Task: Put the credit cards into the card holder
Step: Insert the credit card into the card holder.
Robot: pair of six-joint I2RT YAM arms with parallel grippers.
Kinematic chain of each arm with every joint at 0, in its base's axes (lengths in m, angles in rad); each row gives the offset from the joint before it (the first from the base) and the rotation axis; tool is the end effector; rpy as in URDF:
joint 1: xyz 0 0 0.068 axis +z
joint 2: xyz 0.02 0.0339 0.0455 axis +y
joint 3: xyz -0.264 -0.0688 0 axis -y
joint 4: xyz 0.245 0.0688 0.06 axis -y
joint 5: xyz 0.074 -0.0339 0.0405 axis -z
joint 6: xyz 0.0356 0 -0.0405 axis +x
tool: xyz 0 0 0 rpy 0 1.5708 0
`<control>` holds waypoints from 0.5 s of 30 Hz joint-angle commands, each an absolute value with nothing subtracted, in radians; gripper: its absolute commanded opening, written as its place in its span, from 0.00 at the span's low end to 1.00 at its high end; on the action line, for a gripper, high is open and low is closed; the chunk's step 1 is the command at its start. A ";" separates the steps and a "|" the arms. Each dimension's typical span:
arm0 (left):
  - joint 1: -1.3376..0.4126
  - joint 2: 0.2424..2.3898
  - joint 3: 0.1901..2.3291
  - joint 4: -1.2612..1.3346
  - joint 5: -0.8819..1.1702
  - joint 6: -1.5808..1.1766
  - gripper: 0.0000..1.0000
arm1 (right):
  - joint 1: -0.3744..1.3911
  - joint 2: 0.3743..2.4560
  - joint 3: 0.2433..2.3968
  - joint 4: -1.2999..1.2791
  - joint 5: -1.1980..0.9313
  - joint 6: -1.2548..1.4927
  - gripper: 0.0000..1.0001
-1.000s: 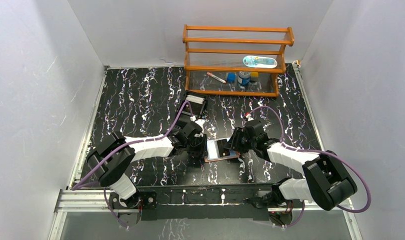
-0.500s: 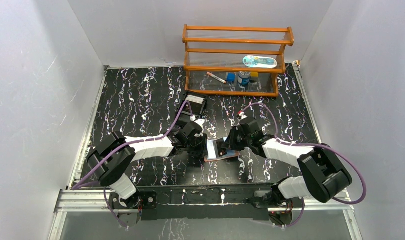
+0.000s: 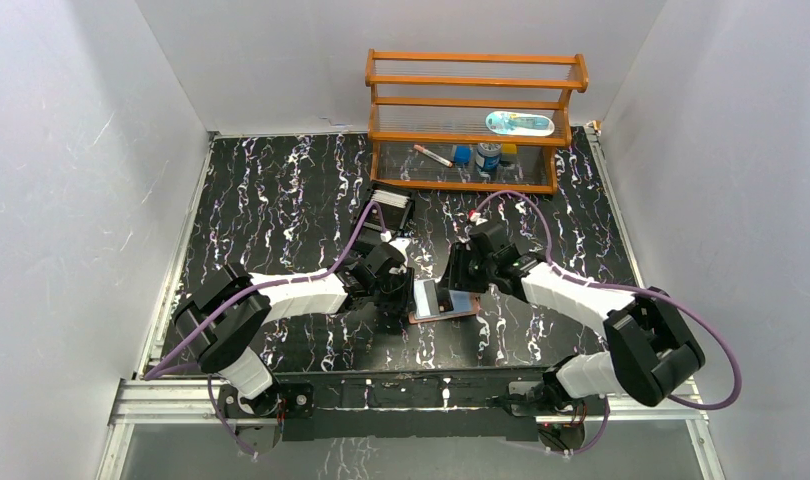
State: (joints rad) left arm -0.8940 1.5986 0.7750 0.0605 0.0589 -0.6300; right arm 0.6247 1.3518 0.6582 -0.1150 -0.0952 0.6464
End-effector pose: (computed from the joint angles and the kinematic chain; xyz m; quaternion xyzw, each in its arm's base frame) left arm 0.1969 -0.2485 0.1627 0.1324 0.9096 -0.2908 0.2655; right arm 0.2129 0.1577 0.1815 -0.0076 0.9273 0.2561 0.2728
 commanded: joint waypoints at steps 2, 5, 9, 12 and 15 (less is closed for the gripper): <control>-0.901 1.559 0.761 0.067 0.024 -0.638 0.31 | 0.627 1.322 0.741 -0.225 -0.071 0.623 0.52; -0.901 1.562 0.762 0.073 0.029 -0.632 0.31 | 0.628 1.348 0.727 -0.200 -0.080 0.637 0.51; -0.902 1.569 0.764 0.074 0.036 -0.624 0.31 | 0.629 1.369 0.703 -0.143 -0.090 0.651 0.48; -0.903 1.569 0.758 0.082 0.033 -0.623 0.31 | 0.632 1.407 0.694 -0.101 -0.098 0.655 0.45; -0.904 1.572 0.759 0.084 0.034 -0.625 0.31 | 0.646 1.438 0.696 -0.066 -0.119 0.655 0.38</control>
